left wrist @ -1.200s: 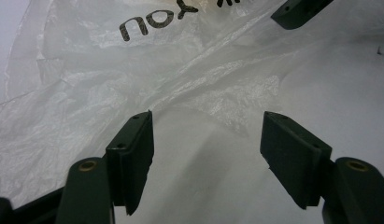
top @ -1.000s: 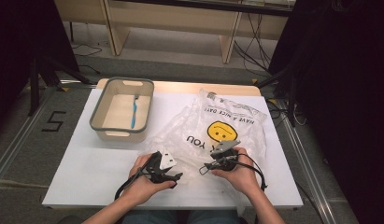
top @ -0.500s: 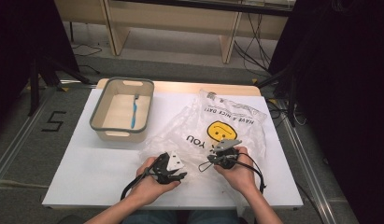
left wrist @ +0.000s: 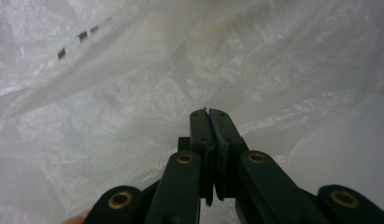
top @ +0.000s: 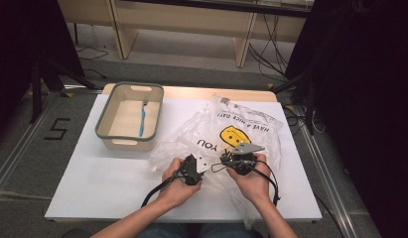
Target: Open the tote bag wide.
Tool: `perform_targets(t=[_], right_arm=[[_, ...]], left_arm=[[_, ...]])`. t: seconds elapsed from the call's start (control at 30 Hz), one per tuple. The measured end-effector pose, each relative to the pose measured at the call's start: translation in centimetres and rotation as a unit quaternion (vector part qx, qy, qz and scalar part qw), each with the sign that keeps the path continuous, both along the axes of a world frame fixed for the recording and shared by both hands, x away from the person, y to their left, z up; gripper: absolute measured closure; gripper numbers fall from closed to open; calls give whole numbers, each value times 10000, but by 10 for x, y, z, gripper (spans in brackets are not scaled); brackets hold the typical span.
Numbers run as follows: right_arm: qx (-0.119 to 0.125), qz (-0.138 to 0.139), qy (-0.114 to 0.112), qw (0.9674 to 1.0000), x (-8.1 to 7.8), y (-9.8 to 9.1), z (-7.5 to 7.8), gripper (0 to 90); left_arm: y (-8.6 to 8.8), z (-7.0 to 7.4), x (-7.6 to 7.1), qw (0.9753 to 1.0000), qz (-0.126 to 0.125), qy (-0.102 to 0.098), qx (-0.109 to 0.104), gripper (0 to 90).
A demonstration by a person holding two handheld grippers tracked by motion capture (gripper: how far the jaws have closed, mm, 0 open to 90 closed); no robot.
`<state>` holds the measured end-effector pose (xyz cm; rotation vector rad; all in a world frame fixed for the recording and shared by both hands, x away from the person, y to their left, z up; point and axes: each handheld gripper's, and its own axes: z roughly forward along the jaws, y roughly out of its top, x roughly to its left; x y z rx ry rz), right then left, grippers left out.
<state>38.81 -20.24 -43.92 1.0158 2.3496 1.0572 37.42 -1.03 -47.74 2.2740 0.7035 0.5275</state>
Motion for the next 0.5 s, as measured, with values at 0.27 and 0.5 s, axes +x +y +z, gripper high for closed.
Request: perform_targets(t=[0.27,0.5], right_arm=[[166,-237,-281,9992,-1,1,10,900],[369,-358,-549,9972,1,6,22,900]], left_arm=[[0,-6,-2,9997,-110,44,218,893],[-2,-11,-4,9990,-173,-29,413,893]])
